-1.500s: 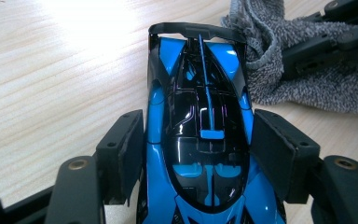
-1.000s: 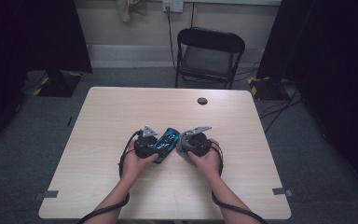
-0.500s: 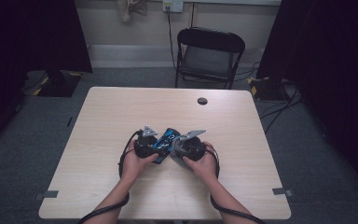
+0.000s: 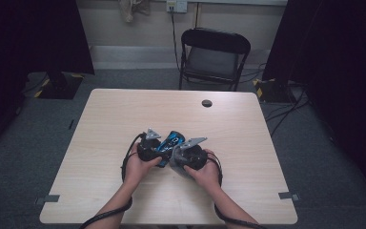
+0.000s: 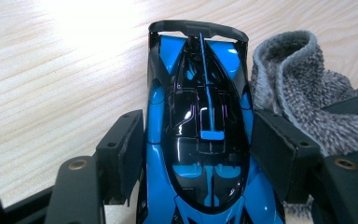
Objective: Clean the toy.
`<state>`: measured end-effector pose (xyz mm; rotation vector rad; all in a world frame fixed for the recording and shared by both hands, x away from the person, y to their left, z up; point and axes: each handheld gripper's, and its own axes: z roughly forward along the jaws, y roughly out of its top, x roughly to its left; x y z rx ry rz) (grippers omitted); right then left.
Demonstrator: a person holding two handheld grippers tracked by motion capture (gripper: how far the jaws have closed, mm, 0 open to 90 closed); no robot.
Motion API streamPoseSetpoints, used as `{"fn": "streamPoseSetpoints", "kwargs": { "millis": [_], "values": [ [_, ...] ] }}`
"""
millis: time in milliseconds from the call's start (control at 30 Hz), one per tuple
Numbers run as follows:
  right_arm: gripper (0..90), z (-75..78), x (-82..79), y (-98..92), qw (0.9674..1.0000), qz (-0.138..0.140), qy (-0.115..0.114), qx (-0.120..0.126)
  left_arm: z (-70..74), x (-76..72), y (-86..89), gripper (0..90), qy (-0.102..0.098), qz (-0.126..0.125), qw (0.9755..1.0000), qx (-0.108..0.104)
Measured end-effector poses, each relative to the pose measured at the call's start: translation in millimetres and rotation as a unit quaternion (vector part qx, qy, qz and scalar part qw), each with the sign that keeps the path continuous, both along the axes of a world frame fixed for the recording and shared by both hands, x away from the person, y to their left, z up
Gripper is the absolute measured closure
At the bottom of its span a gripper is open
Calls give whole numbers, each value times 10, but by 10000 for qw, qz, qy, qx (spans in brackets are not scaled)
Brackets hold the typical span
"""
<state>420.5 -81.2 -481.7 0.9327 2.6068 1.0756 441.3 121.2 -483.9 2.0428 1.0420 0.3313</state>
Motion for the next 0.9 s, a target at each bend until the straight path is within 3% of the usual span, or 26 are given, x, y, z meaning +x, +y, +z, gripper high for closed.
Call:
{"fn": "streamPoseSetpoints", "kwargs": {
  "millis": [900],
  "values": [
    [749, -19, -259, 160, 9985, 517, 71, 189, 0, -6, -2, 355, -4, 19, 10000, -7]
  ]
}}
